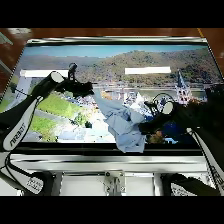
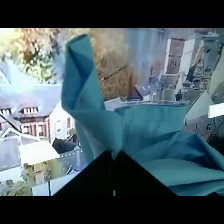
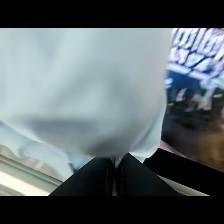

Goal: Fold the shirts.

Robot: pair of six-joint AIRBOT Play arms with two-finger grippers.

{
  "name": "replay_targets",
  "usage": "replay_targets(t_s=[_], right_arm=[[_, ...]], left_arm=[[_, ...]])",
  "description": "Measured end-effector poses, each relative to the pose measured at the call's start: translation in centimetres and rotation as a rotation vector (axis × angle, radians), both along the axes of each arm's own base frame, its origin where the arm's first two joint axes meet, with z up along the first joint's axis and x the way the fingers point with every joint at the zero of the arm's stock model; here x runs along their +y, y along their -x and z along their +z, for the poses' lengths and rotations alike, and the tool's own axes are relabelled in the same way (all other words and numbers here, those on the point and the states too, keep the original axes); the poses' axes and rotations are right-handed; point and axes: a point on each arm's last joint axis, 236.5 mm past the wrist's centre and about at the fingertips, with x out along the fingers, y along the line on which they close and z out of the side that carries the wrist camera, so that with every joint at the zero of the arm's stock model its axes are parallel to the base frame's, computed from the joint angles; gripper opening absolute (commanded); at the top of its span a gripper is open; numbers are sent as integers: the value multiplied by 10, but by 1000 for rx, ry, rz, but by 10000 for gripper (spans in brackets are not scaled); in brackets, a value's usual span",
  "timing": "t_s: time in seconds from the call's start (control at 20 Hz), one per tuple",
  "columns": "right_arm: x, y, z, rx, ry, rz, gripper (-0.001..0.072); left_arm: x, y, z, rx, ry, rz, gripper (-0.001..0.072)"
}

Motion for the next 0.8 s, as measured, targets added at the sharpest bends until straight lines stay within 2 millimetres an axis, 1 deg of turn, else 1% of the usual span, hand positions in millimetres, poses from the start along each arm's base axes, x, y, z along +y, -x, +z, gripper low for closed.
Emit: replay_targets(t_s=[0.05,0.1,0.15,0.2,0.3,0.35,0.4,0.45,0.5,0.55,0.6,0.65,0.7,0.75,0.8], right_arm=[[-8,-13,18,-72,31,23,59],[-17,-26,39,-153,66,43,59],[-30,-42,67,-256,116,62,59],[-44,-57,96,-363,169,74,59],[-67,-86,174,-617,261,67,59],[-74,-94,214,-735,284,50,59],[-79,-98,255,-850,294,31,59],[-82,-98,290,-942,293,13,59],[-83,-95,326,-1033,284,-8,59],[-83,-90,353,-1103,272,-23,59],[-83,-84,377,-1161,258,-37,59],[-84,-77,397,-1211,247,-49,59],[-84,-71,414,-1253,238,-59,59],[-86,-64,427,-1284,234,-66,59],[-87,-57,437,-1304,230,-72,59]], left_arm=[[8,-6,23,-54,3,9,37],[16,-10,50,-115,5,18,37],[26,-14,86,-196,7,26,37],[36,-16,126,-286,10,39,37],[54,-10,208,-468,17,69,37],[63,0,253,-566,21,86,37],[70,13,296,-664,27,102,37],[75,29,332,-743,34,115,37],[77,47,363,-814,41,121,37],[79,67,390,-875,46,120,37],[79,87,411,-924,51,114,37],[78,105,424,-955,45,97,37],[79,123,435,-984,28,82,37],[81,139,440,-999,1,63,37],[82,151,439,-999,-31,45,37]])
